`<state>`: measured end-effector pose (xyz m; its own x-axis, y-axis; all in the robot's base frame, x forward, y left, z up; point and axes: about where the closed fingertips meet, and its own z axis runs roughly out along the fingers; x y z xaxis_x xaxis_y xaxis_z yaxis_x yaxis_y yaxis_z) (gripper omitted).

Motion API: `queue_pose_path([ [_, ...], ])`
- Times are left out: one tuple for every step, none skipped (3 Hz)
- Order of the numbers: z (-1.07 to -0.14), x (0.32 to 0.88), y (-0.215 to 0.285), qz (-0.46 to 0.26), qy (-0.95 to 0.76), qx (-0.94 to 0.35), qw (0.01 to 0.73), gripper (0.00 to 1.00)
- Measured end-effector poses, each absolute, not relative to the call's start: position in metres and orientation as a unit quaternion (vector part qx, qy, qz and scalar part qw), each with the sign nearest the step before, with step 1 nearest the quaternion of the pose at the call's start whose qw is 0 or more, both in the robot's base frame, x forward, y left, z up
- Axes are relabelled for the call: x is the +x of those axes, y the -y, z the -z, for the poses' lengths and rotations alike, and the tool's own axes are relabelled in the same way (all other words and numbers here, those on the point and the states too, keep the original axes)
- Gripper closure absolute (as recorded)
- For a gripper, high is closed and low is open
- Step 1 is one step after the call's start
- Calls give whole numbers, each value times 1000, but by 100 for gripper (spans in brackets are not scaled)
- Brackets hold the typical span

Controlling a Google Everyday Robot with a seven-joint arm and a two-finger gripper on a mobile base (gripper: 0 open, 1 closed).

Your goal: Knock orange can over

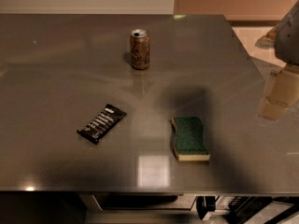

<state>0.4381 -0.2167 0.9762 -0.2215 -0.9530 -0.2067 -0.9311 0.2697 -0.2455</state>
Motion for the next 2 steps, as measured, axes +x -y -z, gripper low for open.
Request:
queue_pose_path([
  [-976, 438, 217, 34, -781, -603, 159, 0],
  [-977, 447, 213, 16, -778, -608, 156, 0],
])
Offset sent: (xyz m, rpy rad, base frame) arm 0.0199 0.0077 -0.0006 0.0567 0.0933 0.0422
